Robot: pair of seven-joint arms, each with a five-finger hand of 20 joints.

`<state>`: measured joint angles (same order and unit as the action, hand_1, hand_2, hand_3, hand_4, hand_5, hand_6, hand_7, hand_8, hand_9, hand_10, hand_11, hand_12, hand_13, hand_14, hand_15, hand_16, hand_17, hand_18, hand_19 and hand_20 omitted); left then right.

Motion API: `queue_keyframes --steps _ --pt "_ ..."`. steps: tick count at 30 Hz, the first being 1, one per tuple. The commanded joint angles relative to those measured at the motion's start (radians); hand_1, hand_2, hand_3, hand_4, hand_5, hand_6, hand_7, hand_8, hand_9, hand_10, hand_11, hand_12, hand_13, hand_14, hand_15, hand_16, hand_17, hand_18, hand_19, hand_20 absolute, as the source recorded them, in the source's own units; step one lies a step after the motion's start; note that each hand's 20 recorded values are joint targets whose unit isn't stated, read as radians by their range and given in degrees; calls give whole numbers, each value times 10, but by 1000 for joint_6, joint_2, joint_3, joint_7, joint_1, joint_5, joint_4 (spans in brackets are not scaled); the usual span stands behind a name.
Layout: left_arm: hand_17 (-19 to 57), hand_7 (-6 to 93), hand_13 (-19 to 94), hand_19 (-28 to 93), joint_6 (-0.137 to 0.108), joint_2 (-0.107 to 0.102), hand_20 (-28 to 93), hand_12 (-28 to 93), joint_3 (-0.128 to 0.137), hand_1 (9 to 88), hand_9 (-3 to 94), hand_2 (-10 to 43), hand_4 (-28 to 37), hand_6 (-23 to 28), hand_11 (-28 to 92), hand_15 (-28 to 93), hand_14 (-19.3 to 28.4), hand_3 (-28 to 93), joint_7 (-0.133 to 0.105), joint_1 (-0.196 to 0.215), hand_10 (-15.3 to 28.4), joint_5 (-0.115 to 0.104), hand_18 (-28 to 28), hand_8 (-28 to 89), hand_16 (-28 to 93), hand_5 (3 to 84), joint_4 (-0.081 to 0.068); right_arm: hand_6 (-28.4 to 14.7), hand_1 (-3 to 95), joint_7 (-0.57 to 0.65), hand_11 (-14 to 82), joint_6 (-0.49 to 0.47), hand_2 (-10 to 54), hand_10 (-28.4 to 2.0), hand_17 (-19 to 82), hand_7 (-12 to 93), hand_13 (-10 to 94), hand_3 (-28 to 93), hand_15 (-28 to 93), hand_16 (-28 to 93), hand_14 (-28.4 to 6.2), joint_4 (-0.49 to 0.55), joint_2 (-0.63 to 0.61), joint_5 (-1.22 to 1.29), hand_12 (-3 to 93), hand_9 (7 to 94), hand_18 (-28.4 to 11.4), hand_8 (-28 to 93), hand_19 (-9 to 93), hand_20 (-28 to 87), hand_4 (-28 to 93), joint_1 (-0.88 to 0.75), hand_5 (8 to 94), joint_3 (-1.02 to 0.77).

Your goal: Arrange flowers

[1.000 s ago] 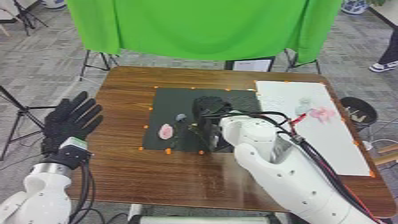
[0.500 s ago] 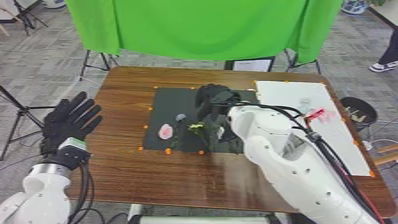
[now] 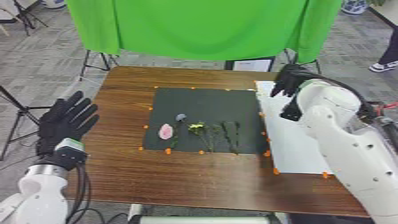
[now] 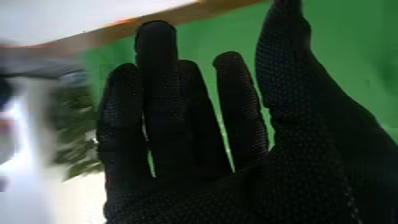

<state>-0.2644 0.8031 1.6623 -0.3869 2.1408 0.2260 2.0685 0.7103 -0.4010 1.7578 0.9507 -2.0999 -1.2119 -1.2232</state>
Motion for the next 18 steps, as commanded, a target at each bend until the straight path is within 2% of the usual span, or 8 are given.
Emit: queue_keyframes --steps 1,4,10,11,14,18 --pt "-76 116 214 328 59 -5 98 139 15 284 321 115 -283 100 197 331 163 715 -37 35 162 -43 152 -66 -50 403 -1 -31 448 66 86 -154 -95 -133 317 149 573 751 451 215 -138 -87 -25 63 125 468 -225 -123 784 378 -280 14 471 -35" --pt "-76 115 215 326 62 -8 98 139 18 280 321 109 -283 100 196 330 163 720 -47 39 162 -38 152 -65 -49 403 -1 -34 463 68 80 -170 -95 -133 307 142 557 745 441 213 -140 -89 -36 59 122 443 -228 -117 779 377 -282 7 451 -36" --pt "-75 113 216 321 54 -4 99 140 22 279 323 106 -283 100 191 325 163 720 -45 48 163 -37 153 -64 -47 403 4 -33 476 70 88 -188 -95 -126 308 145 565 747 451 216 -136 -87 -44 49 122 451 -229 -115 779 377 -282 -10 460 -34" --pt "-75 112 217 321 55 -2 99 141 21 278 323 106 -283 100 191 325 163 720 -38 44 163 -33 153 -64 -47 403 2 -32 479 77 88 -189 -95 -126 308 146 566 748 451 216 -135 -90 -44 52 122 452 -228 -115 780 377 -282 -14 463 -35" --pt "-74 111 217 320 53 -3 100 141 20 279 324 107 -283 100 188 322 162 719 -35 42 163 -33 153 -64 -46 403 3 -30 489 80 89 -192 -95 -124 310 148 570 751 452 215 -133 -103 -46 34 120 456 -227 -116 781 378 -282 -20 467 -30" --pt "-74 110 218 319 45 -8 101 143 22 279 324 108 -283 100 187 321 163 718 -40 45 163 -35 153 -63 -44 404 5 -30 512 78 94 -193 -95 -123 315 154 575 755 454 218 -132 -121 -47 9 117 466 -224 -121 783 377 -281 -27 481 -23"
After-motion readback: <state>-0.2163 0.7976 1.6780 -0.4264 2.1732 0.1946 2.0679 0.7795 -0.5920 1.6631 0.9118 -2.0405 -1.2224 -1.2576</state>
